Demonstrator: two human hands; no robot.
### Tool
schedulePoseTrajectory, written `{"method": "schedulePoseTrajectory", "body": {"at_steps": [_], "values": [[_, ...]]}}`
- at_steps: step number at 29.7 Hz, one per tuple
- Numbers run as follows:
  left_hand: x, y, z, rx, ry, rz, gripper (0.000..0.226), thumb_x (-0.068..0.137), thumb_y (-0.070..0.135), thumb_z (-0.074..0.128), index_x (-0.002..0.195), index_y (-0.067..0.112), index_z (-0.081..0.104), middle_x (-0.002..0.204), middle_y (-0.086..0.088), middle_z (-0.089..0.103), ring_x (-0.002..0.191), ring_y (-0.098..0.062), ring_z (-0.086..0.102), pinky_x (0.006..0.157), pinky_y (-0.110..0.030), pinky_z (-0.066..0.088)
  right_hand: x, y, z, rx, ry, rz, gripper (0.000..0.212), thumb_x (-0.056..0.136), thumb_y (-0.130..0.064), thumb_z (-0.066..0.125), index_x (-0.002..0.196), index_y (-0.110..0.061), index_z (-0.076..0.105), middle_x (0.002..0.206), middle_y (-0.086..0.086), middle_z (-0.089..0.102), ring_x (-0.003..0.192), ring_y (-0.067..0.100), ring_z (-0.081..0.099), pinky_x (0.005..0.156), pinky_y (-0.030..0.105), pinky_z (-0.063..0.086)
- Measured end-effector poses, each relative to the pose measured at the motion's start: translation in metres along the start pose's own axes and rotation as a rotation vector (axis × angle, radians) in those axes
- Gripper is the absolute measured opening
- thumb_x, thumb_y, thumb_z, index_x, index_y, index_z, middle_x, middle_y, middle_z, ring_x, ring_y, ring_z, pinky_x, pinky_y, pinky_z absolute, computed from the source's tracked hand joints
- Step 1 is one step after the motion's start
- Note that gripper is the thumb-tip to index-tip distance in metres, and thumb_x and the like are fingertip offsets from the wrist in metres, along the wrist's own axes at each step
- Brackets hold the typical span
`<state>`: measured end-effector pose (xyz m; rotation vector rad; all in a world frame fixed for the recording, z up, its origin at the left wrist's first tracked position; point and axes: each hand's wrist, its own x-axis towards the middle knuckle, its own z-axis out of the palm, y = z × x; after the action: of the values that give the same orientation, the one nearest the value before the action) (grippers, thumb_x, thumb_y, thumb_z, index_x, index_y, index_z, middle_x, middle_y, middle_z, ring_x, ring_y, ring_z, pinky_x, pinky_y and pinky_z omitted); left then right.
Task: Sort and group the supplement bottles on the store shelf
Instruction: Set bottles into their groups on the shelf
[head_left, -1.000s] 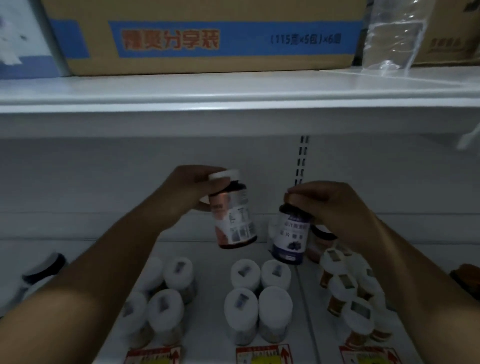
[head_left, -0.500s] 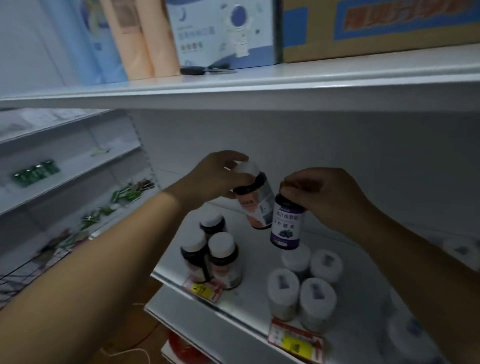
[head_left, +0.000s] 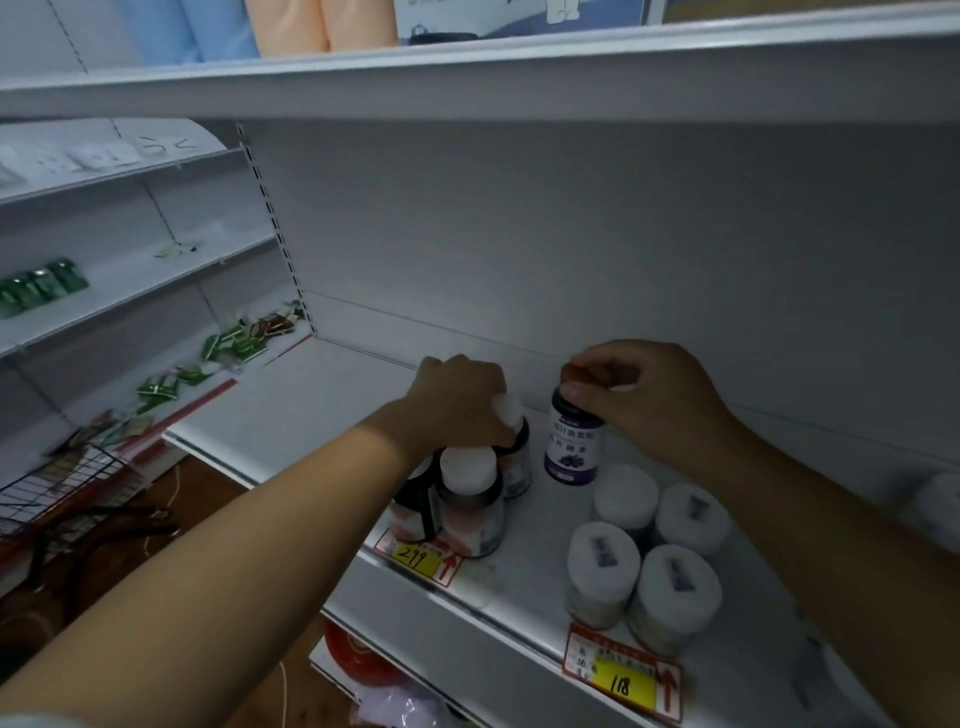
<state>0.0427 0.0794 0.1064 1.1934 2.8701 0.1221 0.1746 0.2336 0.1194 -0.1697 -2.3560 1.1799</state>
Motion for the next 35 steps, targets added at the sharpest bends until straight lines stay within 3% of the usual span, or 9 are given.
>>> {"method": "schedulePoseTrajectory", "body": {"at_steps": [4,7,9,11,18,22,26,29,35], "values": [[-0.001,0.001,0.004,-0.002,-0.084,-0.094,0.066,0.071,0.052,0.064,0.128,0.023,0.046,0.119,-0.001,0.058,0.113,-0.022,0.051,0.095,-0.037,0.032,-0.004,0.003,-0.003,0.006,-0.017,0.009,0.020,0.073,-0.028,0.075,0.092,-0.029,0.070,0.084,-0.019,0.065,0.080,-0.006,0.060,0.063,0.001,0.041],[-0.010,0.022,-0.012,-0.210,0.057,0.008,0.076,0.074,0.056,0.067,0.138,0.026,0.040,0.137,0.003,0.050,0.130,-0.019,0.042,0.111,-0.036,0.022,-0.013,0.002,-0.020,0.019,-0.010,0.027,0.020,0.073,-0.026,0.076,0.092,-0.028,0.071,0.085,-0.017,0.067,0.078,-0.005,0.062,0.067,0.005,0.044],[-0.018,0.052,-0.032,-0.675,0.029,0.140,0.061,0.068,0.052,0.075,0.122,0.031,0.058,0.120,0.012,0.064,0.116,-0.011,0.057,0.097,-0.019,0.040,-0.025,0.002,-0.043,0.046,0.002,0.035,0.019,0.071,-0.024,0.078,0.086,-0.031,0.069,0.083,-0.020,0.067,0.074,-0.008,0.062,0.067,0.004,0.046],[-0.026,0.088,-0.046,-1.001,-0.142,0.240,0.039,0.062,0.044,0.082,0.098,0.036,0.069,0.098,0.014,0.075,0.095,-0.005,0.069,0.078,-0.012,0.052,-0.040,0.004,-0.069,0.064,0.030,0.050,0.019,0.069,-0.023,0.079,0.080,-0.034,0.068,0.080,-0.020,0.068,0.072,-0.008,0.064,0.067,0.007,0.049],[-0.032,0.244,-0.033,-0.997,-0.246,0.345,0.032,0.067,0.009,0.081,0.097,0.015,0.070,0.097,-0.001,0.073,0.084,-0.013,0.072,0.070,-0.021,0.056,-0.129,0.020,-0.202,0.129,0.265,0.212,0.011,0.068,-0.021,0.080,0.077,-0.019,0.073,0.075,-0.006,0.074,0.079,0.014,0.071,0.075,0.033,0.058],[-0.048,0.357,-0.023,-1.033,-0.257,0.476,0.027,0.070,0.004,0.078,0.095,0.013,0.071,0.093,-0.003,0.074,0.071,-0.008,0.071,0.060,-0.016,0.057,-0.199,0.028,-0.291,0.117,0.365,0.278,0.013,0.070,-0.018,0.079,0.082,-0.018,0.073,0.080,-0.003,0.072,0.078,0.010,0.069,0.073,0.026,0.057],[-0.071,0.467,-0.013,-1.049,-0.256,0.554,0.022,0.071,0.006,0.078,0.083,0.021,0.068,0.085,0.000,0.071,0.077,-0.016,0.071,0.067,-0.027,0.059,-0.265,0.043,-0.378,0.157,0.396,0.385,0.027,0.074,-0.017,0.076,0.100,-0.018,0.068,0.102,0.005,0.069,0.089,0.012,0.067,0.072,0.019,0.057],[-0.077,0.536,-0.003,-0.990,-0.196,0.646,0.027,0.069,0.013,0.081,0.079,0.031,0.064,0.084,0.011,0.068,0.072,-0.003,0.067,0.067,-0.018,0.056,-0.296,0.057,-0.433,0.050,0.377,0.403,0.028,0.075,-0.021,0.073,0.103,-0.022,0.066,0.098,-0.007,0.067,0.088,0.004,0.064,0.071,0.013,0.054],[-0.062,0.616,0.037,-1.032,-0.180,0.482,0.023,0.074,0.012,0.077,0.094,0.018,0.067,0.099,-0.003,0.066,0.092,-0.020,0.063,0.086,-0.039,0.054,-0.304,0.116,-0.482,-0.141,0.348,0.423,0.019,0.072,-0.016,0.072,0.090,-0.022,0.069,0.086,-0.014,0.064,0.079,-0.002,0.059,0.065,0.004,0.045]]}}
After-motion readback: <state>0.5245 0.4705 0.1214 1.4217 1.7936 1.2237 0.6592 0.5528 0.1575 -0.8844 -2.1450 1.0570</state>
